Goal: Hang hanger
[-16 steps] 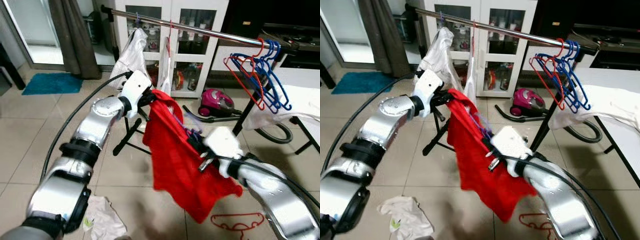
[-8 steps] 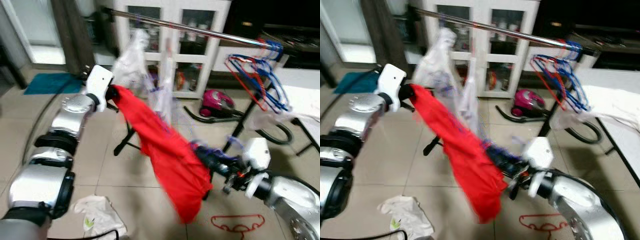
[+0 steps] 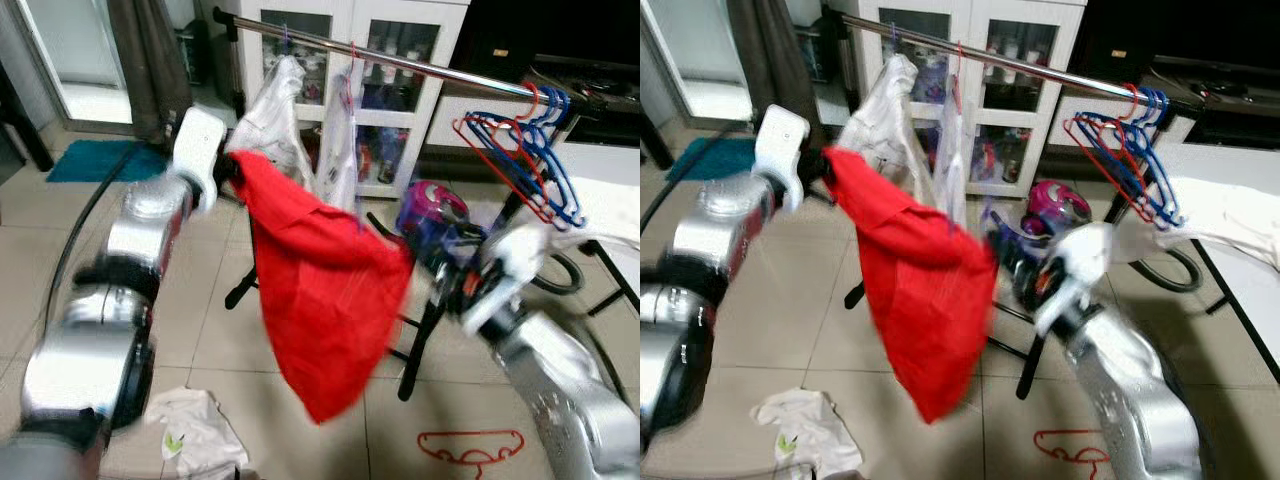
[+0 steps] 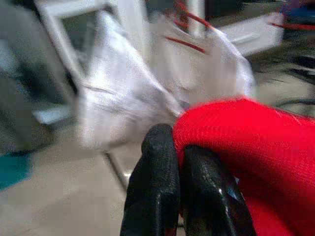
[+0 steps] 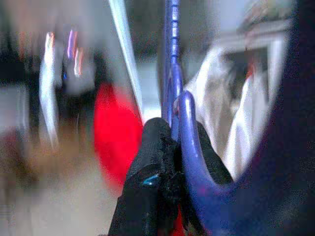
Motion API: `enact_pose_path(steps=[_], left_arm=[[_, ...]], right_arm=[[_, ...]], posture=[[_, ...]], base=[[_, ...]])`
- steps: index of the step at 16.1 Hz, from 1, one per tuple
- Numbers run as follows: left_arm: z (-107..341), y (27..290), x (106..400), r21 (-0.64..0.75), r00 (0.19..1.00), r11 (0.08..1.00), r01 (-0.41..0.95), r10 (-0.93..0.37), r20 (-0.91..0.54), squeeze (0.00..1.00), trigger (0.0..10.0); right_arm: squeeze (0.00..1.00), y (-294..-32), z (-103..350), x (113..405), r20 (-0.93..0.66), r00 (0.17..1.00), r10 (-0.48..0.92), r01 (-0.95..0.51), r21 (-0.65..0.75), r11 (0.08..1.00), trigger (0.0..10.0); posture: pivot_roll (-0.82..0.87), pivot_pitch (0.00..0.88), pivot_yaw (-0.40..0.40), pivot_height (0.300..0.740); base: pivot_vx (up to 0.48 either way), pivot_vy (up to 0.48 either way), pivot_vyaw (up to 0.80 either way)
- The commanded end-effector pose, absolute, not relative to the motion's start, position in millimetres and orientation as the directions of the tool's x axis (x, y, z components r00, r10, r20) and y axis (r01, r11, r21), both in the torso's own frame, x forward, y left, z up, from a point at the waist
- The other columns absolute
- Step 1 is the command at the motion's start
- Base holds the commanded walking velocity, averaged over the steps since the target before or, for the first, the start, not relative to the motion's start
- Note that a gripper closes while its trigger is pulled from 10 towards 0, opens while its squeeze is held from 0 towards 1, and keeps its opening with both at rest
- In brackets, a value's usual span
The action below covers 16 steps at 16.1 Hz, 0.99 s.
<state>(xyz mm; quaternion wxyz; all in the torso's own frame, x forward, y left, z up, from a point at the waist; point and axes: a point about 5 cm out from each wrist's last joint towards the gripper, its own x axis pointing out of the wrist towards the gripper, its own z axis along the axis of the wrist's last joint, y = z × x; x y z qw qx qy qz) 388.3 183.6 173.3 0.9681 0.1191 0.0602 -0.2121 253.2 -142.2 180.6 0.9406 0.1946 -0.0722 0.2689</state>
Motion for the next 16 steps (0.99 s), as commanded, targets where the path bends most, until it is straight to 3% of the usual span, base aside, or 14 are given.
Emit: enact_pose_path(steps=[1,3,6,7,8,9,11,12,13,15,16], left_arm=[[176,173,387,0.197,0.88,0.859,0.473,-0.447,-0.16,0.0,0.0],[164,134,364,0.136,0.778,0.766,0.628,-0.611,-0.149,0.0,0.0],[148,103,331,0.125,0.694,0.684,0.719,-0.698,-0.177,0.0,0.0],[143,97,318,0.115,0.69,0.681,0.723,-0.701,-0.181,0.0,0.0],[142,97,315,0.112,0.698,0.691,0.714,-0.693,-0.181,0.0,0.0],[142,109,312,0.095,0.769,0.767,0.635,-0.615,-0.175,0.0,0.0],[143,134,300,0.02,0.878,0.886,0.464,-0.457,-0.142,0.0,0.0],[142,139,293,-0.017,0.897,0.906,0.422,-0.42,-0.138,0.0,2.7],[137,144,282,-0.036,0.913,0.925,0.379,-0.38,-0.151,0.0,10.0],[140,135,269,-0.048,0.94,0.94,0.338,-0.339,-0.033,0.0,10.0],[142,129,266,-0.096,0.923,0.918,0.384,-0.385,0.01,0.0,10.0]], right_arm=[[0.0,-145,191,253,0.28,0.841,0.462,-0.538,0.353,0.765,10.0],[0.0,-135,202,263,0.348,0.844,0.409,-0.534,0.464,0.707,10.0],[0.0,-137,212,274,0.372,0.863,0.343,-0.5,0.525,0.688,10.0],[0.0,-142,213,278,0.344,0.883,0.319,-0.459,0.498,0.736,10.0],[0.0,-144,212,279,0.324,0.892,0.314,-0.44,0.469,0.765,10.0],[0.0,-150,201,277,0.211,0.922,0.325,-0.379,0.318,0.869,10.0],[0.0,-167,177,267,0.016,0.961,0.276,-0.274,0.178,0.945,10.0],[0.0,-173,172,261,0.001,0.971,0.241,-0.236,0.202,0.95,10.0],[0.0,-184,166,251,-0.014,0.986,0.165,-0.158,0.215,0.964,10.0],[0.0,-183,162,234,-0.029,0.989,0.143,-0.132,0.229,0.964,10.0],[0.0,-181,162,229,-0.025,0.99,0.139,-0.129,0.232,0.964,10.0]], posture=[[0.06,0.0,-0.025,0.74],[0.06,0.0,-0.032,0.74],[0.07,0.0,-0.041,0.74],[0.06,0.0,-0.044,0.74],[0.06,0.0,-0.044,0.74],[0.05,0.0,-0.037,0.74],[0.04,0.0,-0.033,0.74],[0.04,0.0,-0.032,0.74],[0.03,0.0,-0.03,0.74],[0.01,0.0,-0.013,0.74],[0.01,0.0,-0.01,0.74]], base=[[0.0,0.0,0.0],[0.0,0.0,0.0],[0.0,0.0,0.0],[0.0,0.0,0.0],[0.0,0.0,0.0],[0.0,0.0,0.0],[0.0,0.0,-0.4],[0.0,0.0,-0.8],[0.0,0.0,-0.8],[0.0,0.0,-0.8],[0.0,0.0,-0.8]])
